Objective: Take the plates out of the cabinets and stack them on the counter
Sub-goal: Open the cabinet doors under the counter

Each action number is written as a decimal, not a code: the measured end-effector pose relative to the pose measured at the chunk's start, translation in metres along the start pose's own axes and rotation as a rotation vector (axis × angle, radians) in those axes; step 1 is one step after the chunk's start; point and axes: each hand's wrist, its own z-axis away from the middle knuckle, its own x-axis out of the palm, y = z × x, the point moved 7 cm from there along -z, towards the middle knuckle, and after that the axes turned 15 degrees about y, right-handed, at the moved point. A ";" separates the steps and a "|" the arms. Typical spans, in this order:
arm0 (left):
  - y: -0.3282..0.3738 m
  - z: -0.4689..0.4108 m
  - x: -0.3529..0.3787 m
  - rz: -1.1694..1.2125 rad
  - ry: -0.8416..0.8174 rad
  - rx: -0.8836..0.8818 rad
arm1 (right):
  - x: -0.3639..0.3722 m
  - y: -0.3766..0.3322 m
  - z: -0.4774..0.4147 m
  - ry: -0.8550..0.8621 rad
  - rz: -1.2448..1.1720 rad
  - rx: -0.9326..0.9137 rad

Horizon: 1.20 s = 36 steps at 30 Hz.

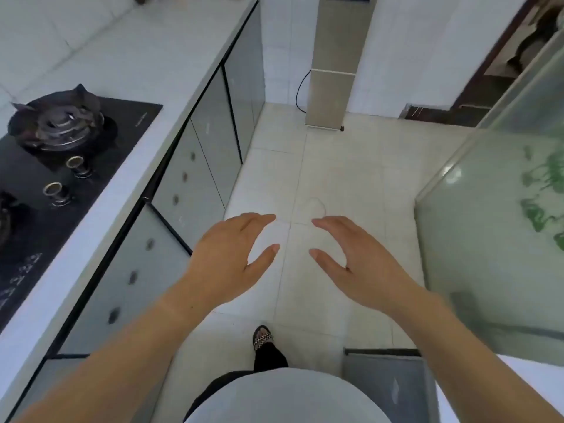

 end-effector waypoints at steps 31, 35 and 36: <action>-0.150 -0.417 0.082 0.015 0.044 -0.197 | 0.018 0.140 -0.434 0.001 -0.016 -0.079; -0.163 -0.480 0.093 0.021 0.081 -0.243 | 0.006 0.162 -0.504 -0.009 0.005 -0.133; -0.168 -0.491 0.096 0.028 0.081 -0.263 | 0.005 0.165 -0.518 -0.013 0.002 -0.139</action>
